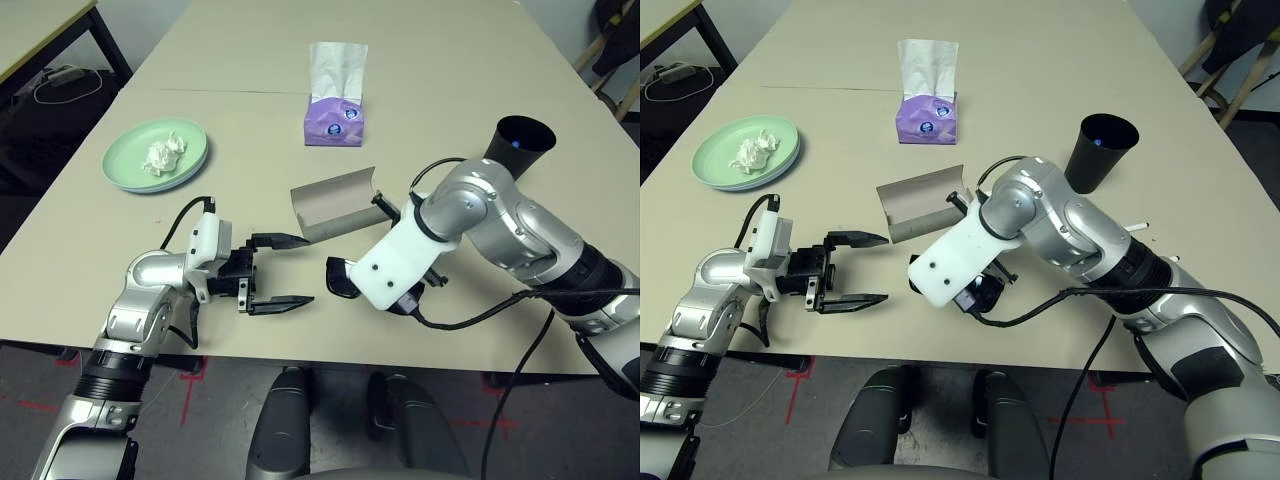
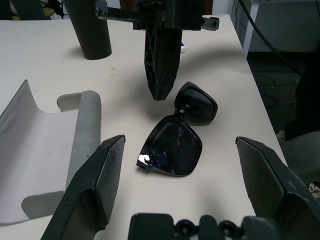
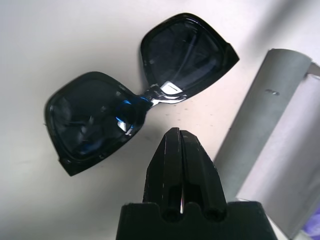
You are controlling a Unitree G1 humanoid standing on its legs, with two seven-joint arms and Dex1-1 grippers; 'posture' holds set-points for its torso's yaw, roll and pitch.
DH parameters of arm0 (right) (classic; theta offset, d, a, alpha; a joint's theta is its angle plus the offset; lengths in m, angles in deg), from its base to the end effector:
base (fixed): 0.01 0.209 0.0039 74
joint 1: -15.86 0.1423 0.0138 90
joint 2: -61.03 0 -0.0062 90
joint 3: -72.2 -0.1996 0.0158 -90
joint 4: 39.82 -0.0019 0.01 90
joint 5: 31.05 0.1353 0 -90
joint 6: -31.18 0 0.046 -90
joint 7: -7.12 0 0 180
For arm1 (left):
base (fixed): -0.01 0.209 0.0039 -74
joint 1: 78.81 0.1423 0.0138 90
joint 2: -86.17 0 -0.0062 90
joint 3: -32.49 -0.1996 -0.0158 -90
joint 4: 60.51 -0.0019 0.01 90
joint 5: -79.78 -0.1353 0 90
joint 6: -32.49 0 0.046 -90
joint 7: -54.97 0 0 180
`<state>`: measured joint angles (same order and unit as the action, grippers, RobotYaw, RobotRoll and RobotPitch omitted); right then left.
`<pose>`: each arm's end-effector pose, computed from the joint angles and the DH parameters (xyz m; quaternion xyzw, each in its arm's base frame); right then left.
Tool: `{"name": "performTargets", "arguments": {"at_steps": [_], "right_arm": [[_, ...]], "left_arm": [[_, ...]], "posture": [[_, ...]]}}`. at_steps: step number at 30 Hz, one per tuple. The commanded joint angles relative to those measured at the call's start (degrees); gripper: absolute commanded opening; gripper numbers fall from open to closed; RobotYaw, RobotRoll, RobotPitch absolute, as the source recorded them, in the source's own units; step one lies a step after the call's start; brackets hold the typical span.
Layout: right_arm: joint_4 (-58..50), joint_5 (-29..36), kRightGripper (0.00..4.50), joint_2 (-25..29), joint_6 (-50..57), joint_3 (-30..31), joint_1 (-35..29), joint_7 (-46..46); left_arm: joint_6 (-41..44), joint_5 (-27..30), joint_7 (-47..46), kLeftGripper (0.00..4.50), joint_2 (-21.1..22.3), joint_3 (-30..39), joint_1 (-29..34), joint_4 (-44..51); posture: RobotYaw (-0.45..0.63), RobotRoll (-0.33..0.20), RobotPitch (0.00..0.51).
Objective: Organize and tidy the items on the table.
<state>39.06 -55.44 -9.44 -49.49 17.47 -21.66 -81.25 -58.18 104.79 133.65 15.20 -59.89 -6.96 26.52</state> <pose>0.2770 -0.1027 0.2343 -0.6718 0.0826 0.6071 0.4162 0.2591 0.2462 0.1255 0.1498 -0.0429 -0.6532 0.7409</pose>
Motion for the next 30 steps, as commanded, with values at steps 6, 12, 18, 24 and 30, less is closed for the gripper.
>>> {"name": "performTargets", "arguments": {"at_steps": [6, 12, 18, 24, 30], "right_arm": [[-2.95, 0.28, 2.15, -4.3, 23.39, -0.99, -1.08, 0.14], [-4.53, 1.68, 4.39, -6.97, 39.95, 2.01, 1.83, -0.84], [-3.18, 5.17, 4.45, -8.49, 56.15, 4.69, 6.32, 1.53], [-4.39, 11.11, 4.45, -6.42, 63.67, 6.65, 8.08, 5.55], [-5.58, 17.42, 4.45, -3.86, 67.26, 8.65, 8.78, 9.49]], "left_arm": [[-1.24, -0.73, 0.93, 4.5, 0.26, -0.96, 0.21, -0.05], [-1.34, -0.87, 0.97, 4.5, 0.11, -1.11, -0.32, -0.63], [-1.66, -1.0, 0.83, 4.5, -0.06, -1.22, -0.58, -0.88], [-1.89, -1.02, 0.46, 4.5, -0.26, -1.39, -0.52, -0.68], [-2.53, -1.27, 0.53, 4.5, -0.44, -1.41, -0.93, -1.43]], "posture": [[0.2, 0.0, 0.171], [0.2, 0.0, 0.171], [0.2, 0.0, 0.171], [0.2, 0.0, 0.171], [0.2, 0.0, 0.173]]}}
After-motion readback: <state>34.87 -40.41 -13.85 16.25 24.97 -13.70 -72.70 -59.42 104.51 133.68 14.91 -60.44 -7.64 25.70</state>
